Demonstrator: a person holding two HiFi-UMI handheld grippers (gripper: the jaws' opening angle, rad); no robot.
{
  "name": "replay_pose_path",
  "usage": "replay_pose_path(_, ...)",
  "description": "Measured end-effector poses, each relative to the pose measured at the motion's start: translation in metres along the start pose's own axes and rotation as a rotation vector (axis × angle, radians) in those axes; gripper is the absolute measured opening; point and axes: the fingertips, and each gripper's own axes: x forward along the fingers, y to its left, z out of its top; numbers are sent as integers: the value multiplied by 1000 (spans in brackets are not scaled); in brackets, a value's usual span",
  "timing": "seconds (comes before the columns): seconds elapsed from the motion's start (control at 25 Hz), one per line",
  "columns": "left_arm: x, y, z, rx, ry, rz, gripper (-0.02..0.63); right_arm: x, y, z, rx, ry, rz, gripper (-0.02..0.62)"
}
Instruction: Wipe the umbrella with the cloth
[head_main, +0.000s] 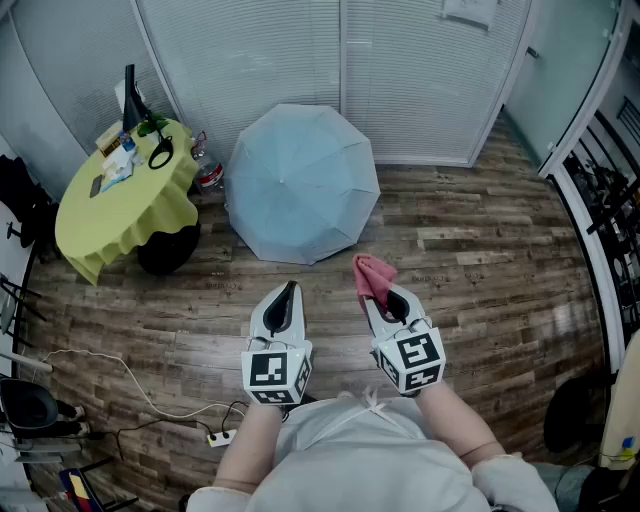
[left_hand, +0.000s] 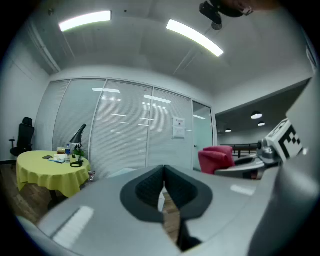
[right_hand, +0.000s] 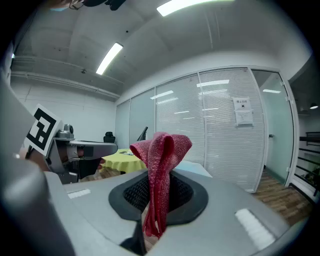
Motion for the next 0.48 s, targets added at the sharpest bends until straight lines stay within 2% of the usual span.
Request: replay_pose_path(0.48, 29, -8, -14, -36, 24, -26, 6, 14, -21, -10, 15, 4, -1, 52)
